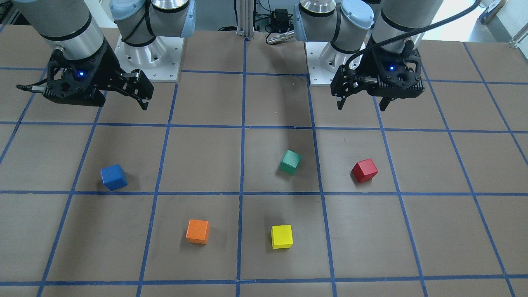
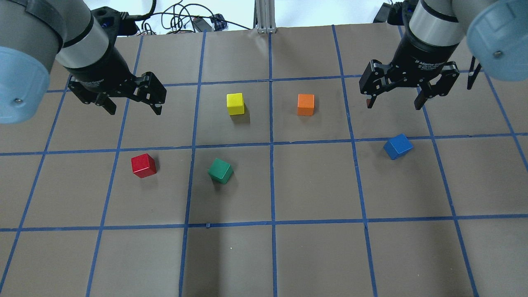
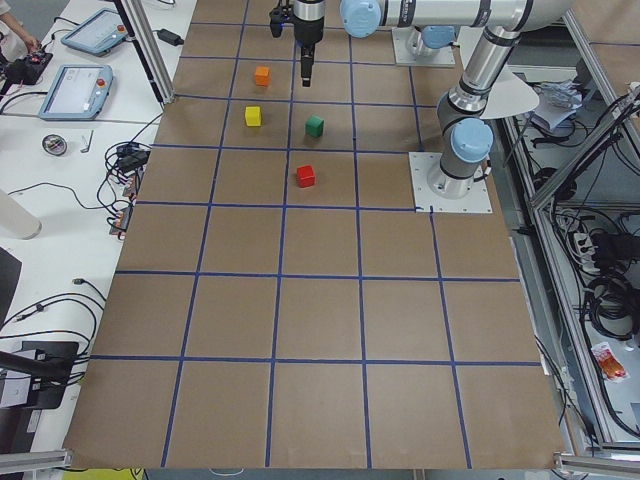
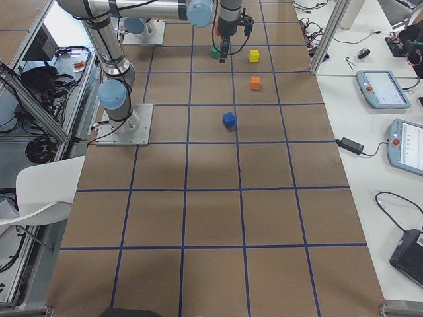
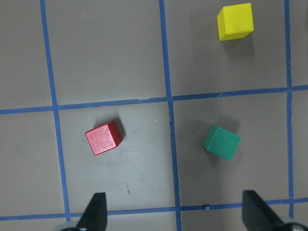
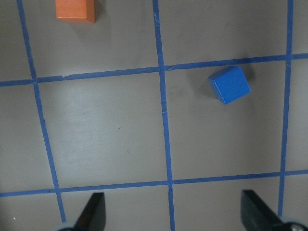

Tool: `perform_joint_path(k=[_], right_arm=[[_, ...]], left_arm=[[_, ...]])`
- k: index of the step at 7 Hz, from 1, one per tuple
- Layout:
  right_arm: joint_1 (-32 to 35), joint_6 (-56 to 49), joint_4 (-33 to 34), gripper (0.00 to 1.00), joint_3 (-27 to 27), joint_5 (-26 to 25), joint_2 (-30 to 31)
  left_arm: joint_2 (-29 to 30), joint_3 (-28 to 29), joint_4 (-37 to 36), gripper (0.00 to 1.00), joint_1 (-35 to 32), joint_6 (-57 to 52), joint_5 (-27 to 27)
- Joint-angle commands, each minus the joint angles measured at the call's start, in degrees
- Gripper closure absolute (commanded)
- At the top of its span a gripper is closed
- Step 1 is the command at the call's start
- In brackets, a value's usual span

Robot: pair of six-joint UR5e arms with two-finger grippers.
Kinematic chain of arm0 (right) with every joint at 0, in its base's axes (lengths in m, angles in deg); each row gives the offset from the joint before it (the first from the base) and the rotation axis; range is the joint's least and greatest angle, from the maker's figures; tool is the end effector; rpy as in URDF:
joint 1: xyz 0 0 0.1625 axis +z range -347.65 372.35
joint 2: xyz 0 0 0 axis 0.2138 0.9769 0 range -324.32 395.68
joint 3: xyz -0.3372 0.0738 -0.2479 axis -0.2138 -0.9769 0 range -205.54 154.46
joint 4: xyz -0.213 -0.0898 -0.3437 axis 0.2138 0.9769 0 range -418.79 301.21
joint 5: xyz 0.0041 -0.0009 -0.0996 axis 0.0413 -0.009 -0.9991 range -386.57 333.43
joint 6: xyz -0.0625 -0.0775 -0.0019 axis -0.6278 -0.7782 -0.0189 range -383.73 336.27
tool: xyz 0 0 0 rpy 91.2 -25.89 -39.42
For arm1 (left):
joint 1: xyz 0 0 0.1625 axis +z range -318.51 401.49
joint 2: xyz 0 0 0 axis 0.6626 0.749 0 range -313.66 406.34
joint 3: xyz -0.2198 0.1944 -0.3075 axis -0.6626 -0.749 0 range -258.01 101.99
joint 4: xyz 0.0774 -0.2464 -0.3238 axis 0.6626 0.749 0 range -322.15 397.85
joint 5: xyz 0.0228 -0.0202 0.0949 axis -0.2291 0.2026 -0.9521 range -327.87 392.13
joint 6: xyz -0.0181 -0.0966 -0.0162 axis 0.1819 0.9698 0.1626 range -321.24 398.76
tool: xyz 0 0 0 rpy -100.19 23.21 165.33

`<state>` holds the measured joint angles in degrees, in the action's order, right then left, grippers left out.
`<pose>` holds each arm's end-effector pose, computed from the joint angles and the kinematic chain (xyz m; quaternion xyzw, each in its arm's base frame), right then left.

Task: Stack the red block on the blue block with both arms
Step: 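Lower the left gripper over the red cube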

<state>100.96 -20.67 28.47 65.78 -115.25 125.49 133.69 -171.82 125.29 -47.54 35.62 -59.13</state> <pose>0.1238 -0.4887 0.4706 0.0392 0.9985 0.0372 0.0110 -0.1231 -0.4766 0.4820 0.0188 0.9997 -0.0117 0.0114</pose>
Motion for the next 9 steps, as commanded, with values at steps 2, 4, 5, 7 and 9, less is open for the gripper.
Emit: perform_joint_path(k=[2,4,5,7,9], right_arm=[[-0.1,0.1,-0.1,0.0,0.0,-0.1,0.0],[-0.3,-0.3,-0.1,0.0,0.0,-0.1,0.0],[-0.3,-0.5,-0.1,0.0,0.1,-0.1,-0.1],[-0.5,-0.8,0.5,0.0,1.3,-0.1,0.4],[-0.5,-0.7,1.5,0.0,2.9,0.0,1.4]], left_arm=[[0.0,0.7,0.8,0.0,0.0,-0.5,-0.2],[-0.3,-4.6,0.0,0.0,5.1,-4.9,-0.2],[1.1,-7.3,-3.0,0.0,10.4,-5.2,-0.1],[4.4,-12.9,-11.1,0.0,13.0,-4.4,-0.2],[8.6,-20.8,-25.0,0.0,13.1,-4.1,0.4]])
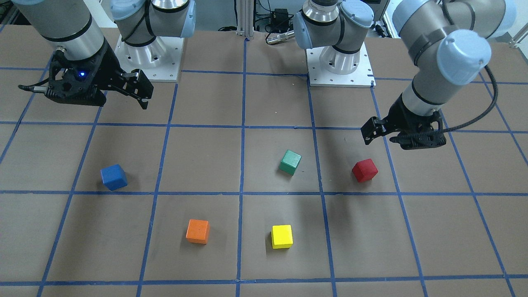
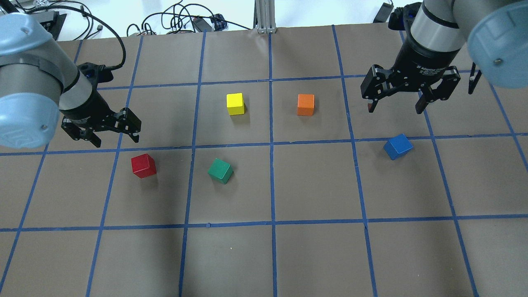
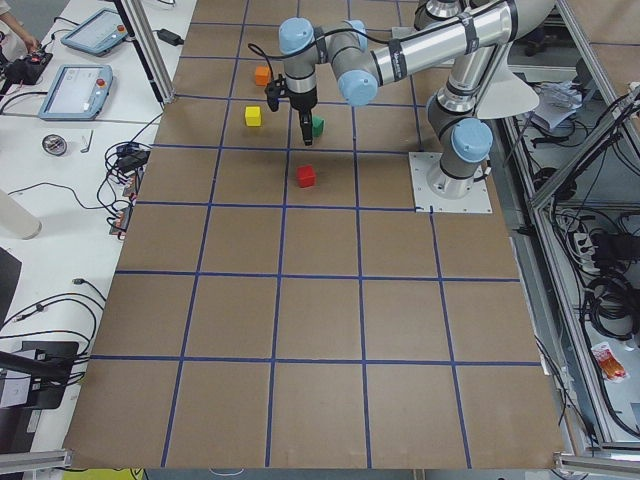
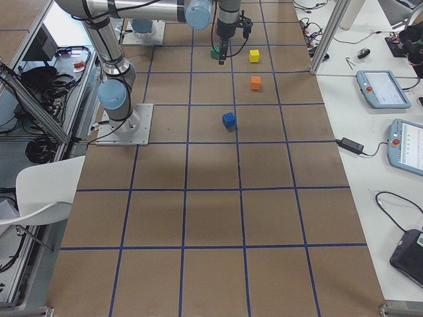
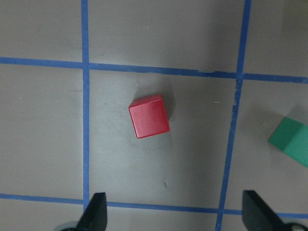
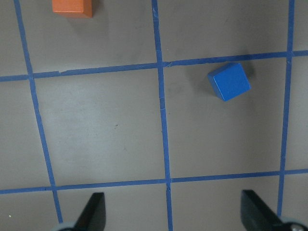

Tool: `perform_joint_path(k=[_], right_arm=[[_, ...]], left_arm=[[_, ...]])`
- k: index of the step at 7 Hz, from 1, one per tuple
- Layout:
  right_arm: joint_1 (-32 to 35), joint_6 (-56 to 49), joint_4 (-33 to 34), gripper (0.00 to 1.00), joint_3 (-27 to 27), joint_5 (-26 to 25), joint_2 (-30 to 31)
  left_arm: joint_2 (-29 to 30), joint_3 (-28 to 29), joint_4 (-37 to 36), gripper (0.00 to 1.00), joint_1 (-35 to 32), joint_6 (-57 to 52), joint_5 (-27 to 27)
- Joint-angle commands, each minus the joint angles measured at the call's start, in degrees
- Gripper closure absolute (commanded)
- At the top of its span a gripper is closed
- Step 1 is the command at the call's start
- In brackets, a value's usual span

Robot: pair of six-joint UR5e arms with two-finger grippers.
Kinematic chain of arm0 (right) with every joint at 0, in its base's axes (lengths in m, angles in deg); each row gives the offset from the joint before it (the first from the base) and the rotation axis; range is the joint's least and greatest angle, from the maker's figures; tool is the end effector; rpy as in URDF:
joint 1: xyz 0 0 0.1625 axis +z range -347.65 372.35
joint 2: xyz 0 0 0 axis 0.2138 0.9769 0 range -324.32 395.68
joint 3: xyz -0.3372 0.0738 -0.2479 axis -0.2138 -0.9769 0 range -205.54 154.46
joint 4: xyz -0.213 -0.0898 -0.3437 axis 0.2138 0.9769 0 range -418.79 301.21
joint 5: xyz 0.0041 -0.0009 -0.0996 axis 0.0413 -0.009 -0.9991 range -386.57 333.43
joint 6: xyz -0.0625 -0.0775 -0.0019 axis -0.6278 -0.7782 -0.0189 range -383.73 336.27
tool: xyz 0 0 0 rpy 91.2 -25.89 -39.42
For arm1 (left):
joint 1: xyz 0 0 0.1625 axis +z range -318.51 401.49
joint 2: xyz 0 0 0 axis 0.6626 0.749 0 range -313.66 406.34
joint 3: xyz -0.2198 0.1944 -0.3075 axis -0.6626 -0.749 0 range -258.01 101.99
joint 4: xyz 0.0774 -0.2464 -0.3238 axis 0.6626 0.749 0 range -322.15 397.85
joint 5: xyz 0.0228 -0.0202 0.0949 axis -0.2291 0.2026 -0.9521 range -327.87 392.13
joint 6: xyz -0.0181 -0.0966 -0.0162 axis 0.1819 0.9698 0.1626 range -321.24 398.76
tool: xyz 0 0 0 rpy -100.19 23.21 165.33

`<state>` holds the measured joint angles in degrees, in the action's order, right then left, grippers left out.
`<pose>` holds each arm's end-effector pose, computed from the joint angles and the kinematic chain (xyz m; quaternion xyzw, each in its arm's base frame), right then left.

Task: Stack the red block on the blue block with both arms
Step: 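Lower the left gripper over the red cube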

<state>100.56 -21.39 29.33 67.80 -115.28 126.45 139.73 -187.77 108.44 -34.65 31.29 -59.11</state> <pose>0.1205 -0.4818 0.4630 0.0364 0.9985 0.0389 0.0111 -0.0127 -0.4961 0.3267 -0.0553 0.9979 0.0342 0.0046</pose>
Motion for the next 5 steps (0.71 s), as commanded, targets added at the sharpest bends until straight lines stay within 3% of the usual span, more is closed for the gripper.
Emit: perform_joint_path(k=[1,5], right_arm=[[-0.1,-0.1,1.0,0.0,1.0,0.0,0.5],[-0.1,0.1,2.1,0.0,0.9,0.0,0.5]], left_arm=[[4.1,-9.0,-15.8,0.0,0.2,-0.4,0.3],[9.4,-10.8,-20.1,0.0,1.9,-0.6,0.0]])
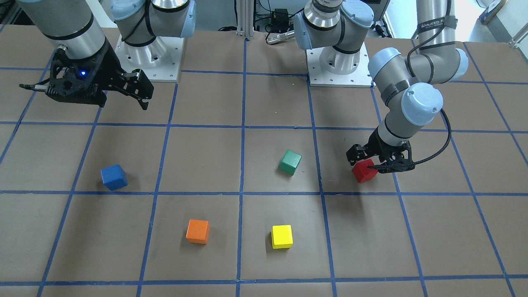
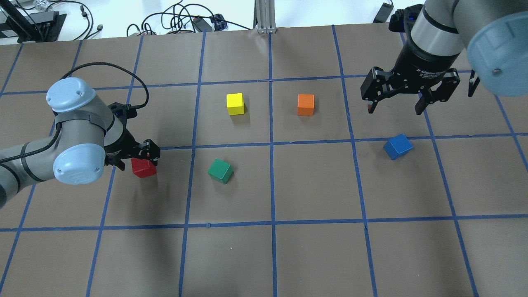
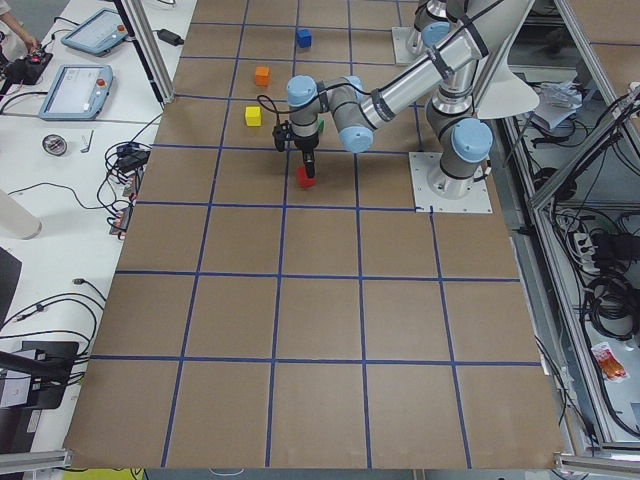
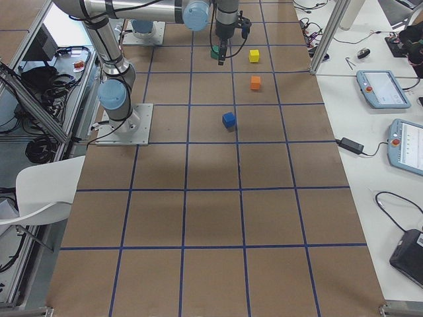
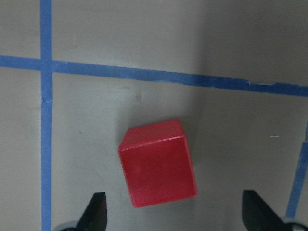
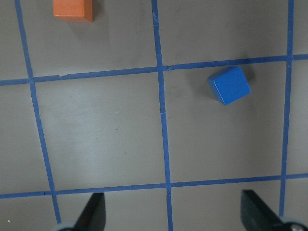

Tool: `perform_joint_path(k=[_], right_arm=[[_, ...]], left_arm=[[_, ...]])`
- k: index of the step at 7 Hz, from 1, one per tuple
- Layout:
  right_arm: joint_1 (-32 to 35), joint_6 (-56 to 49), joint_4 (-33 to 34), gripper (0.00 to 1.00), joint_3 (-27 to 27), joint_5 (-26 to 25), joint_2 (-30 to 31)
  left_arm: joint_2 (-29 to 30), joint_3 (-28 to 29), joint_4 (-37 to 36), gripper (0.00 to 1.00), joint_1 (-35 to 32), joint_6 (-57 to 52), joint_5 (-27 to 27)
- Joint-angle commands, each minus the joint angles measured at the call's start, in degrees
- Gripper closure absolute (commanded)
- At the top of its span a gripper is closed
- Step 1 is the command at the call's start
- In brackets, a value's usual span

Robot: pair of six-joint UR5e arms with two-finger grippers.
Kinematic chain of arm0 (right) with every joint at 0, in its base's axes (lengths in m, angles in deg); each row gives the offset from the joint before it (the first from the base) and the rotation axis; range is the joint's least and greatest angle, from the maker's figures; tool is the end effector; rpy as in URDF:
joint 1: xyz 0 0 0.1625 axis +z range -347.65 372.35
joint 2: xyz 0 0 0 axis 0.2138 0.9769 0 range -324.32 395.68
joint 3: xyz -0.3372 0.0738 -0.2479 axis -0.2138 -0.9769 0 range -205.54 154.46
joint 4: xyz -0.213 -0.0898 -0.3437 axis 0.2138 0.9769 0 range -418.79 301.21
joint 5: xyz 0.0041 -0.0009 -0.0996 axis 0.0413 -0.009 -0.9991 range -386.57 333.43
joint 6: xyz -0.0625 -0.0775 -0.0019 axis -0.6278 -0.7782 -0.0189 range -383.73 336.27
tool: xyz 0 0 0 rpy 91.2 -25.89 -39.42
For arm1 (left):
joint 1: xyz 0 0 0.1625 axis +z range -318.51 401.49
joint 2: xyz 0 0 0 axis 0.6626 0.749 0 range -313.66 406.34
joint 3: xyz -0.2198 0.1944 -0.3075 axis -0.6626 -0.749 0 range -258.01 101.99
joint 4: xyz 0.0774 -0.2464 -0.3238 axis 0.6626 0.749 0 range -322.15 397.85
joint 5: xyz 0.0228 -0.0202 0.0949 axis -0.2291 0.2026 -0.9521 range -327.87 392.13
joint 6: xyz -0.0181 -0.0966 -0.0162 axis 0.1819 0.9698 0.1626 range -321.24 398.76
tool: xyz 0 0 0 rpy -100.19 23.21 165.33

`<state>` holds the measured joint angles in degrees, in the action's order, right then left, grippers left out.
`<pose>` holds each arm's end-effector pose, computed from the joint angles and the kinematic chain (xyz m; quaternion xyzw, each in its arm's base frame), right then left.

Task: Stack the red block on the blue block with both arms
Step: 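Close the left gripper on the red cube and lift it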

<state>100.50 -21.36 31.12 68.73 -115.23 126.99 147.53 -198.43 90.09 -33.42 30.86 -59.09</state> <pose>0.1202 -0.4804 0.4625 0.0371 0.9989 0.0267 0.0116 -0.0048 -0.4864 0.2130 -0.0623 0.9974 0.0351 0.0037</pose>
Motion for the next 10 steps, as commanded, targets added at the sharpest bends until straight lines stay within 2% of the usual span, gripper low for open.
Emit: perform_joint_path(k=[1,3,4,5,6,8,10], right_arm=[[0.0,0.4,0.3,0.0,0.0,0.6,0.0],[0.0,0.1,0.3,0.0,0.0,0.5,-0.1],[0.0,0.2,0.3,0.0,0.0,0.6,0.0],[0.0,0.2,0.6,0.0,0.0,0.7,-0.1],[0.0,0.0,0.7,0.0,0.0,0.7,-0.1],[-0.3,-0.2,1.0,0.0,0.0,0.8,-0.1],[-0.3,-0.3,1.1,0.0,0.0,0.6,-0.1]], left_arm=[[3.5,-0.2,-3.4,0.0,0.7,-0.4,-0.1],[4.6,0.2,-5.8,0.72,0.6,-0.7,-0.2],[4.5,0.2,-7.8,0.82,0.6,-1.1,-0.1],[3.1,0.4,-7.1,0.86,-0.2,-1.2,-0.2],[1.6,0.5,-6.8,0.86,-1.0,-1.6,0.0],[0.4,2.4,-6.5,0.86,-11.3,-1.3,0.5],[3.0,12.0,-1.3,0.86,-23.2,3.0,0.8]])
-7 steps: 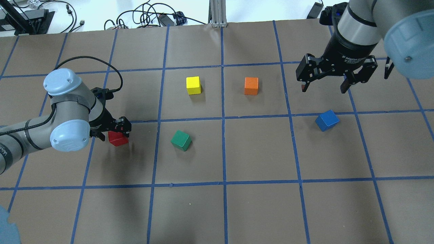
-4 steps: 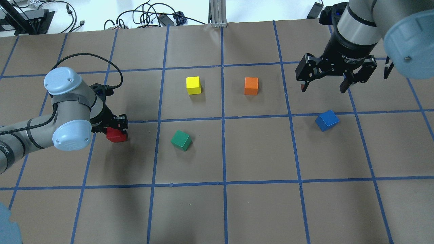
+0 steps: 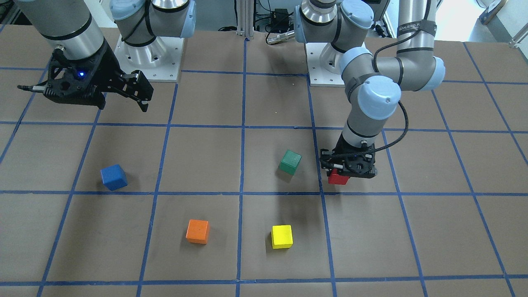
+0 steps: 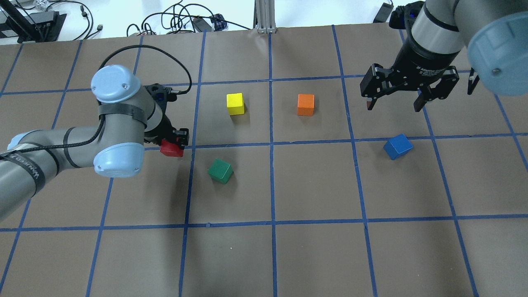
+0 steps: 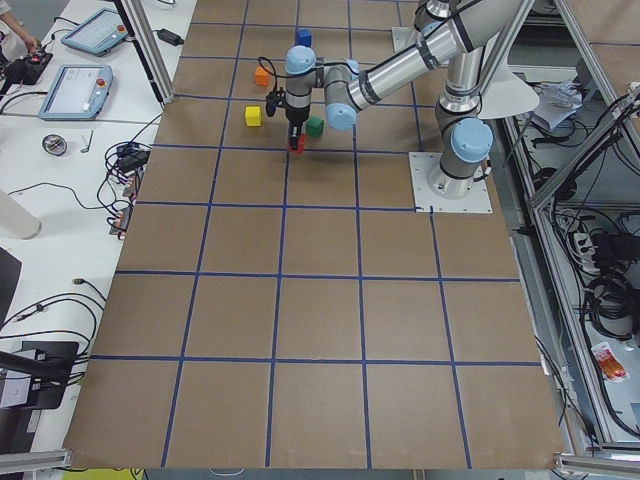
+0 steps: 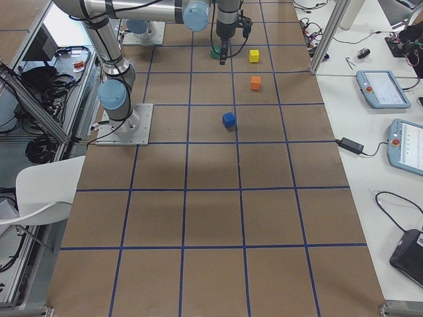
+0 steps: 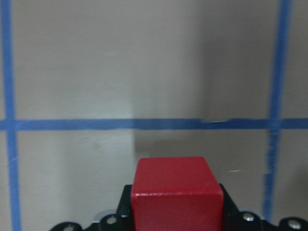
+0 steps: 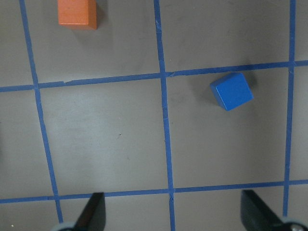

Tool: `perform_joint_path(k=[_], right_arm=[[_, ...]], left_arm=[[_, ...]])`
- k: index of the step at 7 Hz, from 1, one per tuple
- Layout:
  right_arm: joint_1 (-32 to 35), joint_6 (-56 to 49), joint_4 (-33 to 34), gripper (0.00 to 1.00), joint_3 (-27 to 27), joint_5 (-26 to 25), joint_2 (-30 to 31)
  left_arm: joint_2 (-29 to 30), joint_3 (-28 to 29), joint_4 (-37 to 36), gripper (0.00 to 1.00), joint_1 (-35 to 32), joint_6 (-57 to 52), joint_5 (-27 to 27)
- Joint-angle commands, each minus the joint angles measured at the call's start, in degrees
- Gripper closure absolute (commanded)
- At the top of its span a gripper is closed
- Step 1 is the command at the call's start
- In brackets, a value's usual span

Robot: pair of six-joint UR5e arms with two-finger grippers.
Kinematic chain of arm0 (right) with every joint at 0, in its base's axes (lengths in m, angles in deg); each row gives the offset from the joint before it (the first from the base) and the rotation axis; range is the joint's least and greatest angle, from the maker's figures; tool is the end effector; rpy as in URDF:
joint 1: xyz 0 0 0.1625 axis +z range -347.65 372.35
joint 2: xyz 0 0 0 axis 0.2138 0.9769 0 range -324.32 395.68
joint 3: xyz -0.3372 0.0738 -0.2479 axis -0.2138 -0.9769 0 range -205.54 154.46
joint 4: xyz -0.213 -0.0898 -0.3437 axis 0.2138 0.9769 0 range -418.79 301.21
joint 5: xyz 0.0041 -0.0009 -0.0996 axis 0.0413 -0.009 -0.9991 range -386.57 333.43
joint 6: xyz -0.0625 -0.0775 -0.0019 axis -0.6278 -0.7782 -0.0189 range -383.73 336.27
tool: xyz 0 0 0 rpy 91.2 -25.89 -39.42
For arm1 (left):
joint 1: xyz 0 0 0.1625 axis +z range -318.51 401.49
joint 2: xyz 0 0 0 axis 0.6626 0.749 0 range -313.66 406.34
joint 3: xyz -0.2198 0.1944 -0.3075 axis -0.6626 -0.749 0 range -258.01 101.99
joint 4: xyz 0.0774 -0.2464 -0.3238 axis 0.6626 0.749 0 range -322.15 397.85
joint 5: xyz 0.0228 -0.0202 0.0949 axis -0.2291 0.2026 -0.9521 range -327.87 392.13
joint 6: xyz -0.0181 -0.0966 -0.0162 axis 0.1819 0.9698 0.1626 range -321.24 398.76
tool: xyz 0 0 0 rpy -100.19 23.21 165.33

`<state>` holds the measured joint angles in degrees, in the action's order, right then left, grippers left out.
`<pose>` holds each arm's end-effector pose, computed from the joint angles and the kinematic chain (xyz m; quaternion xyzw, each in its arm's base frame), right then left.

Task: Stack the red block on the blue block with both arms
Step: 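Carry the red cube toward the table centre and lower it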

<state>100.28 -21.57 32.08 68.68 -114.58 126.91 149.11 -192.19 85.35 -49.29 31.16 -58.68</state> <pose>0.1194 -0.4831 0.4639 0.0372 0.9990 0.0185 0.0173 -0.1390 -0.5143 0.2518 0.0727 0.9962 -0.0478 0.0099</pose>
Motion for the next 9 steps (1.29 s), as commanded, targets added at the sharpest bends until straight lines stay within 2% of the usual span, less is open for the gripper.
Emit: perform_joint_path(k=[1,3,5,7,9], right_arm=[[0.0,0.0,0.1,0.0,0.0,-0.2,0.0],[0.0,0.0,0.0,0.0,0.0,-0.5,0.0],[0.0,0.2,-0.1,0.0,0.0,-0.6,0.0],[0.0,0.9,-0.5,0.0,0.0,-0.6,0.1],[0.0,1.0,-0.6,0.0,0.0,-0.8,0.0]], left_arm=[[3.6,12.2,8.5,0.87,-10.4,9.7,2.7],[10.0,20.0,9.2,0.87,-18.0,22.7,6.9],[15.6,22.2,8.7,0.87,-21.9,29.4,6.7],[18.3,22.0,6.3,0.86,-22.1,28.0,6.4],[19.3,22.2,6.2,0.68,-22.1,27.6,6.2]])
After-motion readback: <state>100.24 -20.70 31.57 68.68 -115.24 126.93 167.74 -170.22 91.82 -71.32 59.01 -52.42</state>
